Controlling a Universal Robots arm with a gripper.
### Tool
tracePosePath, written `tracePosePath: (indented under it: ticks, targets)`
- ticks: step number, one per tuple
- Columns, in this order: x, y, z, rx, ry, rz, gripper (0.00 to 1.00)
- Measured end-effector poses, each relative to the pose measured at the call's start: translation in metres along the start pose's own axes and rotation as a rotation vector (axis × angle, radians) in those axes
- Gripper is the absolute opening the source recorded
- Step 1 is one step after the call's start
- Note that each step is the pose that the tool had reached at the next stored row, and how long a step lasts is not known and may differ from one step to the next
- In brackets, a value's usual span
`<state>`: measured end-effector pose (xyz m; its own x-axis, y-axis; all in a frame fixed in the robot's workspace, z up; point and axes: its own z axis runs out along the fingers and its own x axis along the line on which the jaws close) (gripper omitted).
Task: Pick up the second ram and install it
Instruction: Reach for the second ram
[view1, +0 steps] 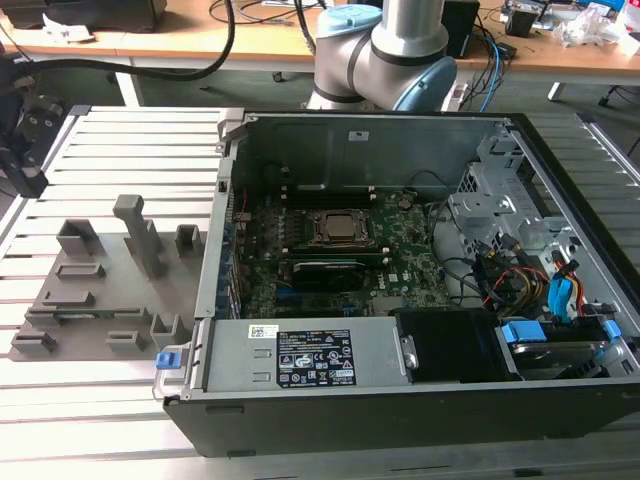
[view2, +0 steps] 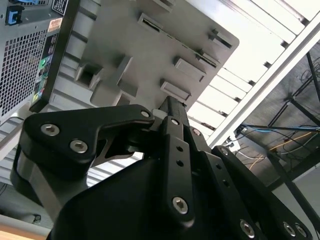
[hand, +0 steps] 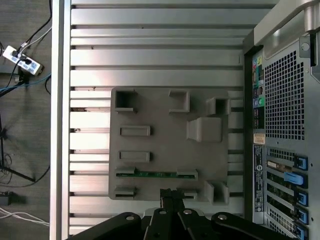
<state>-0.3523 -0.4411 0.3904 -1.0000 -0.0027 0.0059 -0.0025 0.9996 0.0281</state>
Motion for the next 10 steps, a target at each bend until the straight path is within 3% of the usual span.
tracePosePath:
  ticks: [10]
  targets:
    - [0.0000, -0.0005, 0.0000, 0.0000, 0.0000, 0.000, 0.11]
